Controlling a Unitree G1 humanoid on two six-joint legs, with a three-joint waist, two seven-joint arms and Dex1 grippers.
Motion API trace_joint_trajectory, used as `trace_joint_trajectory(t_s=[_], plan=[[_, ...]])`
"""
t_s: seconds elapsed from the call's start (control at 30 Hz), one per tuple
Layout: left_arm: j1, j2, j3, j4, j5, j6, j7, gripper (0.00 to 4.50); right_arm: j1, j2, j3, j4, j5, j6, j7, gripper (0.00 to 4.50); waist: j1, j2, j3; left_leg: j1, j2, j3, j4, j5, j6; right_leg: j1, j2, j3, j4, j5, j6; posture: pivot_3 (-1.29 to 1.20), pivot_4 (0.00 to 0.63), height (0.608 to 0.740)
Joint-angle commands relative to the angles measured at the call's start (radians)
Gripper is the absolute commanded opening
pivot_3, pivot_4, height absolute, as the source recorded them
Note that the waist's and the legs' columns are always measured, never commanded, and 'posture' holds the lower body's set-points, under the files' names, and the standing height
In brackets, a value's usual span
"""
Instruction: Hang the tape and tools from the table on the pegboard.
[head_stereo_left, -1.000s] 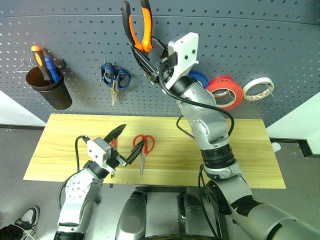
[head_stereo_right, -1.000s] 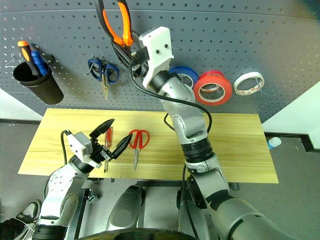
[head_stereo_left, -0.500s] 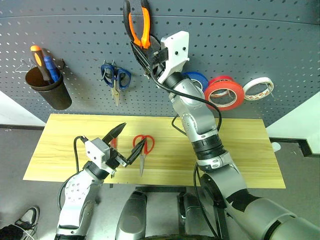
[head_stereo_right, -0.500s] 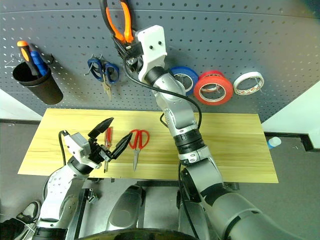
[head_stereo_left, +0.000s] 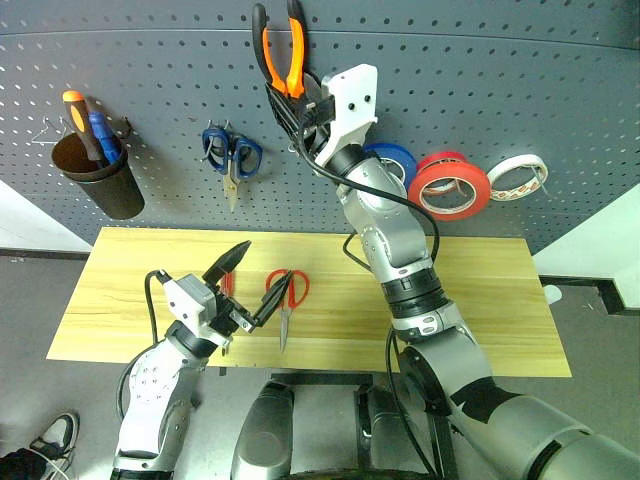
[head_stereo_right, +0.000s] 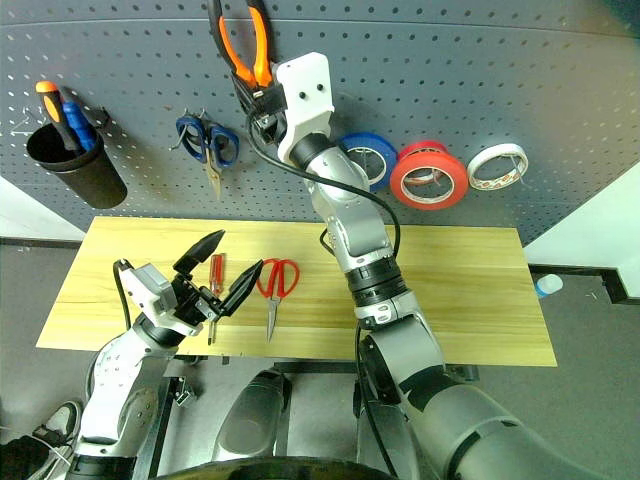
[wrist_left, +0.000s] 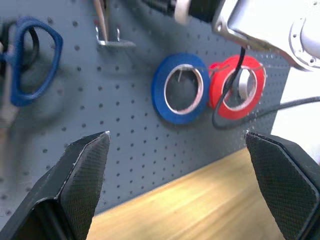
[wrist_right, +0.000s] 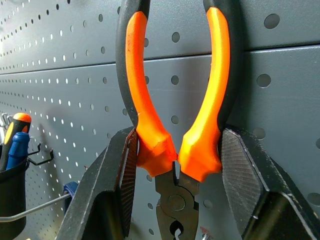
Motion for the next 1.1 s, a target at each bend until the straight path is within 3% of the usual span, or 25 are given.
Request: trace_joint_trajectory(t_s=[0.03, 0.6, 1.1], plan=[[-0.009, -0.021, 0.020, -0.009, 0.005, -0.062, 0.016, 4.50, -0.020, 0.010, -0.007, -0.034, 0.000, -0.018, -0.007, 2.05, 0.000, 0.000, 0.000, 0.000, 0.000, 0.000, 0.000, 0.000, 0.000, 0.000, 0.000, 0.000, 0.000, 0.000, 0.000, 0.39, 0.165, 0.677], [-0.090, -0.080, 0.056, 0.103, 0.068, -0.280, 0.085, 4.50, -0.009, 0.012, -0.006, -0.016, -0.022, -0.018, -0.021, 2.05, 0.001, 0.000, 0.000, 0.000, 0.000, 0.000, 0.000, 0.000, 0.000, 0.000, 0.000, 0.000, 0.000, 0.000, 0.000, 0.38, 0.175, 0.677], [-0.087, -0.066, 0.039, 0.121, 0.080, -0.262, 0.102, 4.50, 0.019, 0.007, 0.008, -0.015, -0.081, 0.012, -0.080, 2.05, 0.000, 0.000, 0.000, 0.000, 0.000, 0.000, 0.000, 0.000, 0.000, 0.000, 0.000, 0.000, 0.000, 0.000, 0.000, 0.38, 0.184, 0.677]])
